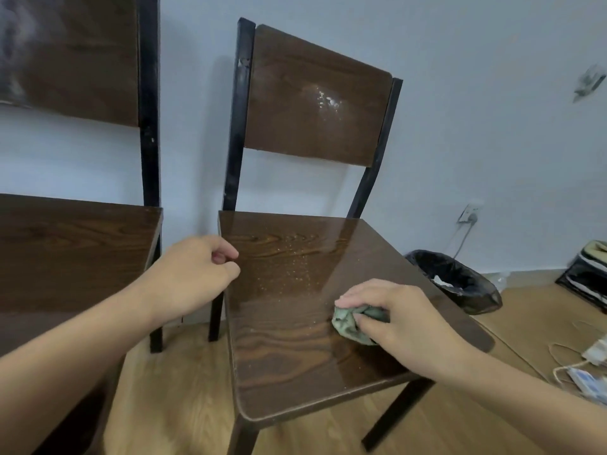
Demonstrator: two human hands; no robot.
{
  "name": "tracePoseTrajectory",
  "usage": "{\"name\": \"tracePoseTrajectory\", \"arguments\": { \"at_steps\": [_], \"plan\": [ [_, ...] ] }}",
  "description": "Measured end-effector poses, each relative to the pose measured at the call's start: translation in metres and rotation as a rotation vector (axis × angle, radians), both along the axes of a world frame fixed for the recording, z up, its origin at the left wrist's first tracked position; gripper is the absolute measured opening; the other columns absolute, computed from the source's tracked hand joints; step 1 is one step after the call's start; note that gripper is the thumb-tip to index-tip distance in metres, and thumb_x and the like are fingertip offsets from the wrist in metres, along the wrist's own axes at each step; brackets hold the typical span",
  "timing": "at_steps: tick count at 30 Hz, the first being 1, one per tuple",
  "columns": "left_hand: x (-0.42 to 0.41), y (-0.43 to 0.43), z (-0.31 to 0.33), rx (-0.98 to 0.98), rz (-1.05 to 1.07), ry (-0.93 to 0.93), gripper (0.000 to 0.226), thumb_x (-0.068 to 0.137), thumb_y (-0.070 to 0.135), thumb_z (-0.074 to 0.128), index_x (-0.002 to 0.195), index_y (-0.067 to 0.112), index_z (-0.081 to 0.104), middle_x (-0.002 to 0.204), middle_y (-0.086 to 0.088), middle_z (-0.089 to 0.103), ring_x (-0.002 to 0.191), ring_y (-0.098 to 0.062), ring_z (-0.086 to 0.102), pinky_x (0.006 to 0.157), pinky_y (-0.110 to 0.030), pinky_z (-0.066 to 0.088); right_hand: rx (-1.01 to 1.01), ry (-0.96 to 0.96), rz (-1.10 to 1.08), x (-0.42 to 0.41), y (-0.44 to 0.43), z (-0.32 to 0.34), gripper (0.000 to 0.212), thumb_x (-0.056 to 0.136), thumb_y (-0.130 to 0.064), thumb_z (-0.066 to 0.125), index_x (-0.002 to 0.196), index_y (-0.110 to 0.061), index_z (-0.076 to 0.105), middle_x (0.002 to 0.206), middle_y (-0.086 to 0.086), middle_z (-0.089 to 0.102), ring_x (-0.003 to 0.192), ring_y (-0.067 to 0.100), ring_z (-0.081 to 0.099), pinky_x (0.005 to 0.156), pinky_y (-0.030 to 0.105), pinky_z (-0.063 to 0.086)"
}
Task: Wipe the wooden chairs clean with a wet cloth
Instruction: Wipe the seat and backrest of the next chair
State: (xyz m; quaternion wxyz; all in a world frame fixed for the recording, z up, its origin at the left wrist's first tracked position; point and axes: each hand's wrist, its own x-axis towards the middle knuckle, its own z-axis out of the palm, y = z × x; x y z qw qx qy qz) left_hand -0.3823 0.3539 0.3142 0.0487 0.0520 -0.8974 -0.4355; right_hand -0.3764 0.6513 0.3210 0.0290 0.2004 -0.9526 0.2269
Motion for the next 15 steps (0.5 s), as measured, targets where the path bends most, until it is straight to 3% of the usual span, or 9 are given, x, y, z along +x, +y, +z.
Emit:
{"name": "tracePoseTrajectory", "arguments": {
  "at_steps": [5, 7, 9, 12, 15],
  "plan": [
    [0.001, 0.0, 0.0, -0.026, 0.002, 0.014, 0.027, 0.095, 0.026, 0.061, 0.122, 0.028, 0.065, 0.101, 0.016, 0.059, 0.09, -0.002, 0.058, 0.085, -0.031, 0.053, -0.041, 0.121, -0.229, -0.071, -0.007, 0.011, 0.028, 0.097, -0.008, 0.063, 0.114, -0.025, 0.078, 0.114, -0.006, 0.07, 0.097, 0.011, 0.067, 0.077, 0.014, 0.054],
    [0.0, -0.002, 0.0, -0.028, 0.008, 0.016, 0.028, 0.095, 0.026, 0.061, 0.122, 0.028, 0.065, 0.105, 0.012, 0.062, 0.087, -0.003, 0.059, 0.083, -0.031, 0.052, -0.038, 0.123, -0.265, -0.103, -0.017, 0.002, 0.029, 0.098, -0.005, 0.06, 0.117, -0.019, 0.077, 0.121, 0.0, 0.072, 0.102, 0.017, 0.068, 0.085, 0.02, 0.057],
    [0.001, -0.003, -0.001, -0.028, 0.003, 0.019, 0.026, 0.095, 0.025, 0.061, 0.12, 0.028, 0.065, 0.108, 0.01, 0.064, 0.08, -0.003, 0.059, 0.078, -0.029, 0.05, -0.035, 0.115, -0.214, -0.113, -0.033, -0.004, 0.029, 0.099, -0.005, 0.06, 0.118, -0.02, 0.076, 0.128, 0.003, 0.071, 0.115, 0.016, 0.065, 0.097, 0.021, 0.05],
    [0.001, -0.006, -0.003, -0.005, 0.008, 0.026, 0.024, 0.094, 0.023, 0.061, 0.116, 0.029, 0.065, 0.105, 0.01, 0.064, 0.073, -0.004, 0.059, 0.071, -0.025, 0.049, -0.048, 0.087, -0.045, -0.089, -0.051, -0.002, 0.029, 0.099, -0.007, 0.062, 0.118, -0.023, 0.076, 0.125, -0.004, 0.07, 0.111, 0.008, 0.064, 0.104, 0.024, 0.051],
    [0.001, -0.009, -0.002, 0.024, 0.015, 0.025, 0.021, 0.093, 0.022, 0.061, 0.112, 0.032, 0.065, 0.104, 0.012, 0.064, 0.084, -0.004, 0.063, 0.079, -0.028, 0.054, -0.007, 0.073, 0.151, -0.041, -0.055, -0.001, 0.03, 0.096, -0.009, 0.066, 0.118, -0.028, 0.077, 0.121, -0.013, 0.069, 0.11, -0.001, 0.062, 0.103, 0.017, 0.048]
  ]
}}
